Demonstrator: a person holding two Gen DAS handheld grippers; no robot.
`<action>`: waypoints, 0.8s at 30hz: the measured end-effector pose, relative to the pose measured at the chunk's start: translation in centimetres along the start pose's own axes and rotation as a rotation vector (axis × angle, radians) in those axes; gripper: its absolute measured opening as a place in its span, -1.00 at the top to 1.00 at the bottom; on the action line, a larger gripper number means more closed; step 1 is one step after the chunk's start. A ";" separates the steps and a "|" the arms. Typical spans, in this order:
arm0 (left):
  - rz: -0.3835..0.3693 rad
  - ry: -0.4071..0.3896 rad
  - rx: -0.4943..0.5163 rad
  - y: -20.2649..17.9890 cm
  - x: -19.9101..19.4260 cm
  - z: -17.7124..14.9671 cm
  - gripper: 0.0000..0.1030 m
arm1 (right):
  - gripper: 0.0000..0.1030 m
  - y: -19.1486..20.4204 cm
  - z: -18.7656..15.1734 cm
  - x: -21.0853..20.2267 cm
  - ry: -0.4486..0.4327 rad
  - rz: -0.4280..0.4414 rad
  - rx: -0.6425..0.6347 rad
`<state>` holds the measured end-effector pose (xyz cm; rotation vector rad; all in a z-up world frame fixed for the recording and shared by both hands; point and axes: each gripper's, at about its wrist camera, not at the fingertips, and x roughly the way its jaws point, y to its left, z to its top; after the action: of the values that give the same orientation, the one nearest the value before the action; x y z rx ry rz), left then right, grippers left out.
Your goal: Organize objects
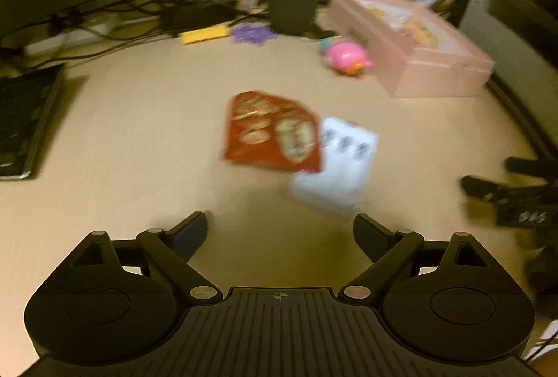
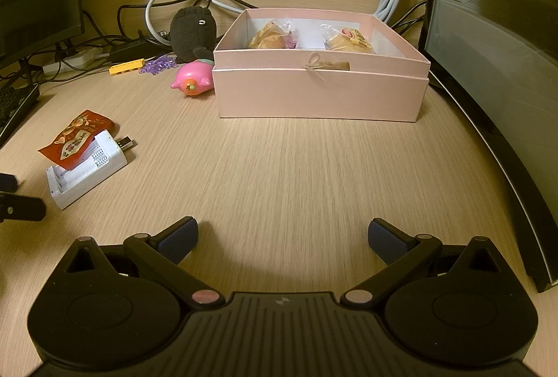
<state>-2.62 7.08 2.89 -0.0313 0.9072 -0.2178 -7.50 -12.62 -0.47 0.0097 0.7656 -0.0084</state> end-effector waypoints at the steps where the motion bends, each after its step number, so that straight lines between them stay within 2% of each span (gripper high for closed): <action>1: -0.024 -0.002 0.009 -0.5 0.3 0.3 -0.81 | -1.00 0.0 0.0 0.0 0.000 0.001 0.000; 4: -0.058 -0.020 0.040 -2.2 1.6 1.3 -0.80 | -1.00 0.0 0.0 0.0 0.001 0.003 -0.001; 8: -0.068 -0.035 0.051 -3.5 3.1 2.7 -0.79 | -1.00 0.0 0.0 0.0 0.001 0.005 -0.002; 12: -0.061 -0.026 0.107 -4.8 4.2 3.6 -0.79 | -1.00 0.0 0.0 -0.1 0.001 0.004 -0.001; 14: -0.068 -0.021 0.129 -5.2 4.3 3.7 -0.80 | -1.00 0.0 0.0 -0.1 0.002 0.003 -0.001; 17: -0.120 -0.021 0.157 -5.7 4.0 3.1 -0.80 | -1.00 0.1 0.1 -0.1 0.005 0.008 -0.005; 19: -0.118 -0.042 0.175 -5.8 3.7 2.5 -0.76 | -1.00 0.0 0.1 -0.1 0.009 0.013 -0.008; 22: -0.094 -0.080 0.148 -5.6 3.7 2.4 -0.49 | -1.00 0.0 0.2 -0.1 0.011 0.018 -0.009; 24: -0.067 -0.097 0.127 -5.5 3.7 2.6 -0.06 | -1.00 0.0 0.1 -0.1 0.010 0.019 -0.009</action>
<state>0.64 0.83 2.29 0.0452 0.7951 -0.3333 -7.50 -12.62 -0.30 0.0084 0.7756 0.0136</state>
